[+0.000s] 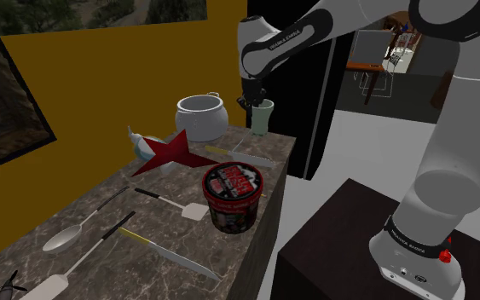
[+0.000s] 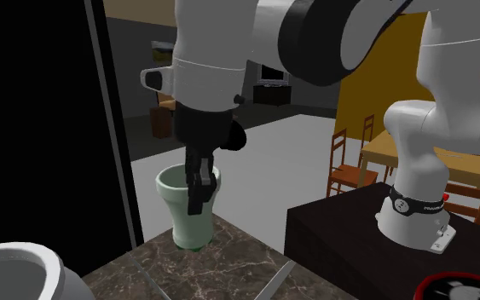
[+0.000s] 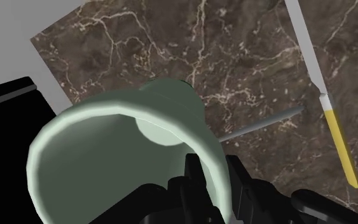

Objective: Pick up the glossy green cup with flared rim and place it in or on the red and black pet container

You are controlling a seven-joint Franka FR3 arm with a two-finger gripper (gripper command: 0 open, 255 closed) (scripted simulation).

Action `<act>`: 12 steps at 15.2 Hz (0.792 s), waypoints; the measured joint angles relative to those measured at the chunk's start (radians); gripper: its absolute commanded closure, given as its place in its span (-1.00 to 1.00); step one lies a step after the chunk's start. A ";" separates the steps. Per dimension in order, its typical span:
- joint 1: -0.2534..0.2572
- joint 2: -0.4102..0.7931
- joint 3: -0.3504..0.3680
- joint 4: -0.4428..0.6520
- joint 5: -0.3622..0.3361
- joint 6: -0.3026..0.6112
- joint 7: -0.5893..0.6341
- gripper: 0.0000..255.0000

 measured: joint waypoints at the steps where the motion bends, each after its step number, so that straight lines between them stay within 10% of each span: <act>1: 0.000 -0.004 0.000 0.008 0.003 -0.011 -0.004 1.00; 12: 0.000 -0.040 0.004 0.116 0.024 -0.152 -0.038 1.00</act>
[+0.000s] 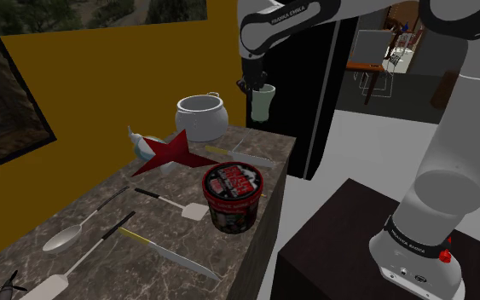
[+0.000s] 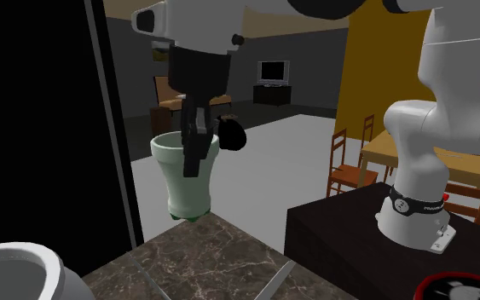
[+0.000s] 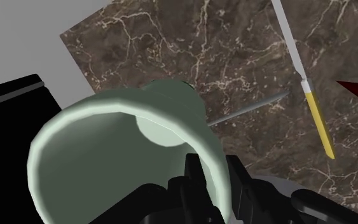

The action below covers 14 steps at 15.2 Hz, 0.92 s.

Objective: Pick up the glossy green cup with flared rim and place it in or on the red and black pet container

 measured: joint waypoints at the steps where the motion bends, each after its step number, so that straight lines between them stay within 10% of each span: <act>1: 0.001 -0.003 0.001 0.008 0.001 -0.011 0.000 1.00; 14: 0.005 -0.010 0.005 0.172 0.014 -0.180 -0.030 1.00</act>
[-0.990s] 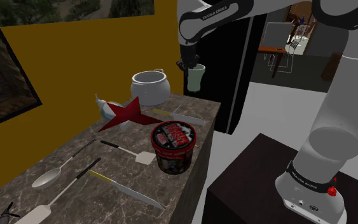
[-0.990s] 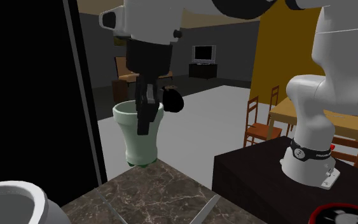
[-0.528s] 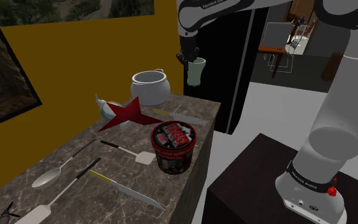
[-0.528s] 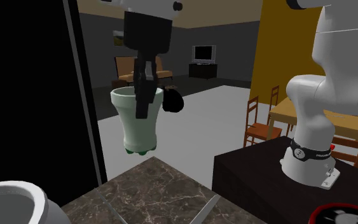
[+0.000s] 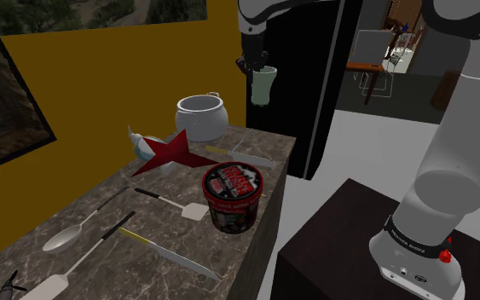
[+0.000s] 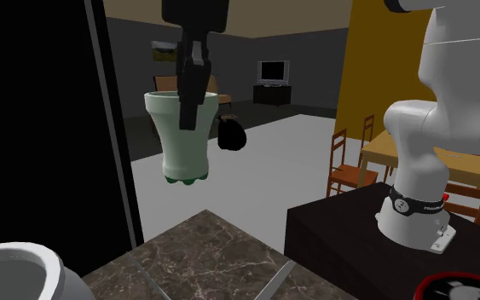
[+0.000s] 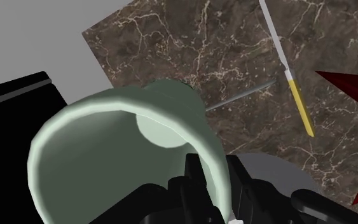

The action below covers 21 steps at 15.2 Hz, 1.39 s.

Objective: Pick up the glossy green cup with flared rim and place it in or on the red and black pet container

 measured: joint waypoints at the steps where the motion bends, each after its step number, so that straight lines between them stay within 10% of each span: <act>1: 0.000 -0.002 0.000 0.010 0.001 -0.012 -0.003 1.00; 21: 0.184 -0.232 0.192 -0.151 0.029 -0.146 0.350 1.00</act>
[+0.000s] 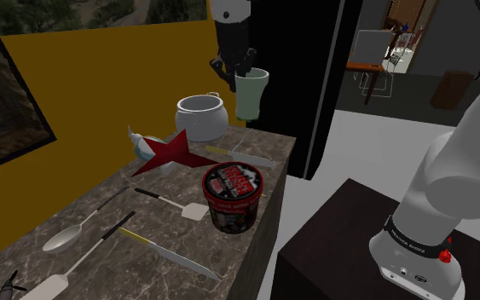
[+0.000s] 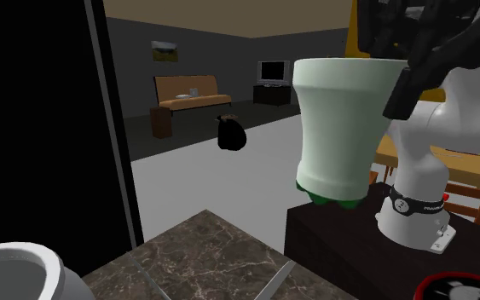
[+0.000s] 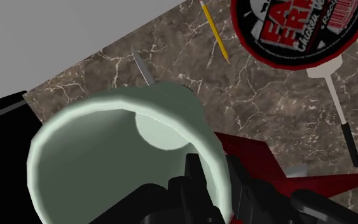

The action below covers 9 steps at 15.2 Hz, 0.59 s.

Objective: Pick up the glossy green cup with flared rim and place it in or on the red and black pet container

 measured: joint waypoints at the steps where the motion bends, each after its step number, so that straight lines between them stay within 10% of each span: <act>1: 0.010 -0.001 0.013 0.000 0.001 -0.005 0.023 1.00; 9: 0.094 0.012 0.125 0.060 0.008 -0.088 0.206 1.00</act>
